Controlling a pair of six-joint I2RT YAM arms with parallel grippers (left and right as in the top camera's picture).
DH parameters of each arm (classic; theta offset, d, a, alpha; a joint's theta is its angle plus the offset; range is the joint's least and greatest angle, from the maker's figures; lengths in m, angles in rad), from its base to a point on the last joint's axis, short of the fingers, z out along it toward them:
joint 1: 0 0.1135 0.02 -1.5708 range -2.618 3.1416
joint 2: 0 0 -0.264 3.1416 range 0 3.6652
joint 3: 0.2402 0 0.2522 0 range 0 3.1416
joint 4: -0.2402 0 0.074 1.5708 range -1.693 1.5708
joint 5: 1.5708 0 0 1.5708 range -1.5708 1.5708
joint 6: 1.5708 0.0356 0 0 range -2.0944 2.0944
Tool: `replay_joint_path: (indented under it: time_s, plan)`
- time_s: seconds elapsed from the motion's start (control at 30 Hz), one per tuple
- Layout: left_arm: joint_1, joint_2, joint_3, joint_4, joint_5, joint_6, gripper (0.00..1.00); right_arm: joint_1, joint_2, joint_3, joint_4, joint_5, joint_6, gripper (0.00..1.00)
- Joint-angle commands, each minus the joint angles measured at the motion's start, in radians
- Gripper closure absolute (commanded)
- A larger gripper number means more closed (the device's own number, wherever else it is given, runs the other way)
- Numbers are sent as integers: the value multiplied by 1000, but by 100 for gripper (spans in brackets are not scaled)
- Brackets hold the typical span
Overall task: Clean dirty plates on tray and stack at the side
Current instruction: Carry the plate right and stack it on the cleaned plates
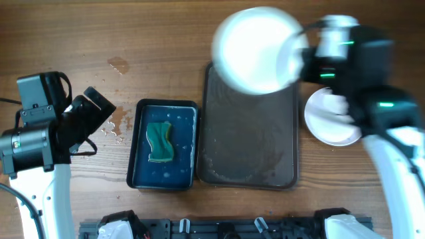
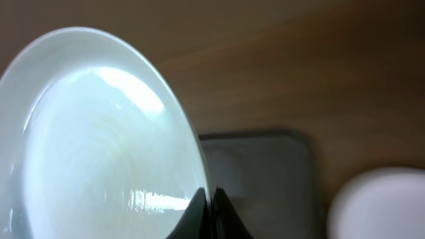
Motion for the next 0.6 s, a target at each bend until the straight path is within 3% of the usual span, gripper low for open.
replay_joint_path:
  time_s: [0.0,0.13,0.33,0.4,0.43,0.57]
  plan:
    - [8,4,13,2,1,5,0,-319,64,-33,-148,-78,38,96]
    - [8,4,13,2,1,5,0,-584,231,-136,-171,-78,13,96]
    - [8,4,13,2,1,5,0,-665,435,-206,-153,-40,-26,96]
    - [8,4,13,2,1,5,0,-656,399,-201,-167,-40,-54,67]
    - [8,4,13,2,1,5,0,-654,358,-198,-179,-40,-53,60]
    - [8,4,13,2,1,5,0,-624,79,-193,-224,-186,-116,55]
